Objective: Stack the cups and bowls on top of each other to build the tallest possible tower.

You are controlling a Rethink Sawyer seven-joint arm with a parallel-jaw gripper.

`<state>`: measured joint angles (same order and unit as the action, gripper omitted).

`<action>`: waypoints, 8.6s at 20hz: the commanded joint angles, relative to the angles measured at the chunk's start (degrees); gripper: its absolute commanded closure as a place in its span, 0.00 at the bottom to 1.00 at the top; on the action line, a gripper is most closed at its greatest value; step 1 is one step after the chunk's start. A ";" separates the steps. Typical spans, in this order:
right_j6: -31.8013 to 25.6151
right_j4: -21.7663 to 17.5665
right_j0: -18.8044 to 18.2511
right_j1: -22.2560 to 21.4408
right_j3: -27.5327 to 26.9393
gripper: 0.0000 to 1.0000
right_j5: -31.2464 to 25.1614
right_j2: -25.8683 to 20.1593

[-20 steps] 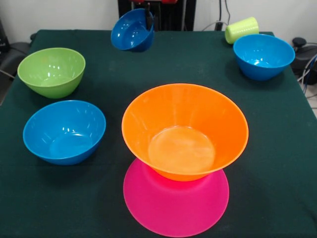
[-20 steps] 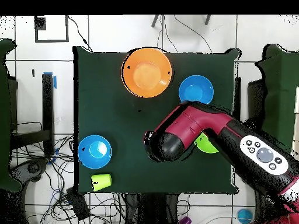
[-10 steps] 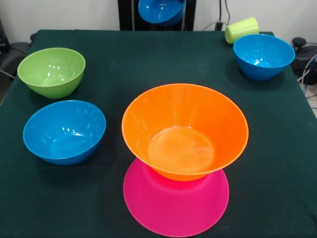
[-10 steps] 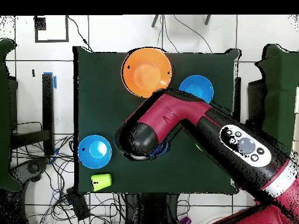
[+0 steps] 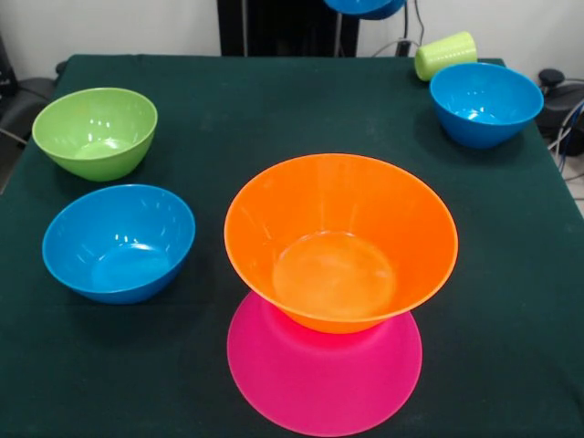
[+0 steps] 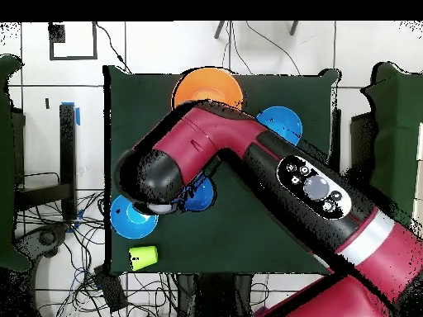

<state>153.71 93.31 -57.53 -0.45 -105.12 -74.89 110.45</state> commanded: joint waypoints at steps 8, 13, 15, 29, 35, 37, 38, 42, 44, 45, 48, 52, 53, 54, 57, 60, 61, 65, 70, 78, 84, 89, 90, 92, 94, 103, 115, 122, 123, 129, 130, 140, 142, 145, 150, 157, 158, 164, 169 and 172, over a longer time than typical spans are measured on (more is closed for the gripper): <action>-1.64 -7.28 4.92 3.87 12.61 1.00 -2.25 -0.85; -6.13 -9.79 4.96 6.98 14.79 1.00 -0.75 -2.32; -9.43 -11.63 5.81 7.81 16.89 1.00 -0.55 -2.87; -7.38 -21.18 8.85 11.84 22.37 1.00 0.05 -5.05; -7.42 -21.69 10.45 11.41 24.86 1.00 -3.17 -7.37; -7.84 -21.36 11.04 11.05 25.97 1.00 -4.46 -8.13; -8.18 -21.13 11.35 10.97 26.63 1.00 -4.99 -8.48; -9.43 -21.32 12.58 10.44 29.09 1.00 -6.39 -9.38; -9.93 -22.00 12.90 10.37 30.09 1.00 -6.44 -9.51; -10.12 -22.31 13.01 10.46 30.64 1.00 -6.45 -9.56; -9.06 -24.31 12.59 10.30 30.05 1.00 -5.32 -9.18; -11.46 -24.41 12.96 9.54 31.32 1.00 -7.82 -8.86; -12.95 -24.43 13.00 9.56 31.66 1.00 -8.32 -8.80; -13.55 -24.59 12.83 9.37 31.44 1.00 -9.11 -8.42; -14.66 -25.74 12.20 9.36 30.10 1.00 -9.68 -7.51; -14.69 -26.52 12.41 9.82 30.15 1.00 -9.32 -7.63; -14.83 -26.76 12.77 9.93 30.66 1.00 -9.13 -7.84; -14.64 -28.64 12.85 10.75 30.27 1.00 -6.79 -7.79; -17.26 -30.14 13.55 9.99 31.79 1.00 -7.48 -7.61; -18.07 -31.53 12.91 10.53 31.09 1.00 -8.72 -6.22; -19.78 -31.78 13.62 10.75 32.58 1.00 -8.80 -6.57; -20.68 -31.93 14.39 11.42 33.85 1.00 -7.85 -7.07; -19.75 -32.36 14.50 11.43 33.57 1.00 -7.51 -6.81; -17.95 -32.98 14.84 11.15 33.14 1.00 -7.58 -6.32; -16.34 -33.40 15.03 10.90 32.77 1.00 -7.79 -5.97; -14.75 -34.14 16.72 10.89 33.47 1.00 -6.18 -6.77; -15.03 -35.78 15.99 12.28 32.12 1.00 -4.38 -5.73; -14.58 -39.43 15.49 12.01 29.50 1.00 -3.26 -4.16; -14.57 -40.00 15.63 11.57 29.41 1.00 -3.54 -3.73; -11.98 -41.55 15.71 11.87 28.39 1.00 -3.69 -3.24; -11.72 -41.75 15.77 11.94 28.35 1.00 -3.63 -3.29; -6.57 -44.55 15.70 13.03 26.23 1.00 -3.52 -2.31; -6.21 -44.89 15.77 13.53 26.12 1.00 -3.12 -2.53; -5.28 -45.15 16.15 13.97 26.15 1.00 -3.46 -2.56; -4.27 -45.06 16.58 14.73 26.24 1.00 -4.27 -2.73; -1.81 -45.43 17.11 15.46 26.20 1.00 -4.93 -2.93; -2.08 -45.29 17.03 15.67 26.29 1.00 -4.87 -3.16; -1.58 -45.47 17.49 16.16 26.46 1.00 -5.18 -3.76; -0.36 -45.67 18.38 16.32 26.86 1.00 -5.96 -4.04; -0.36 -45.74 18.27 16.72 26.78 1.00 -5.47 -4.22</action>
<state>151.06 51.48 -41.42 14.59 -76.28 -77.71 100.09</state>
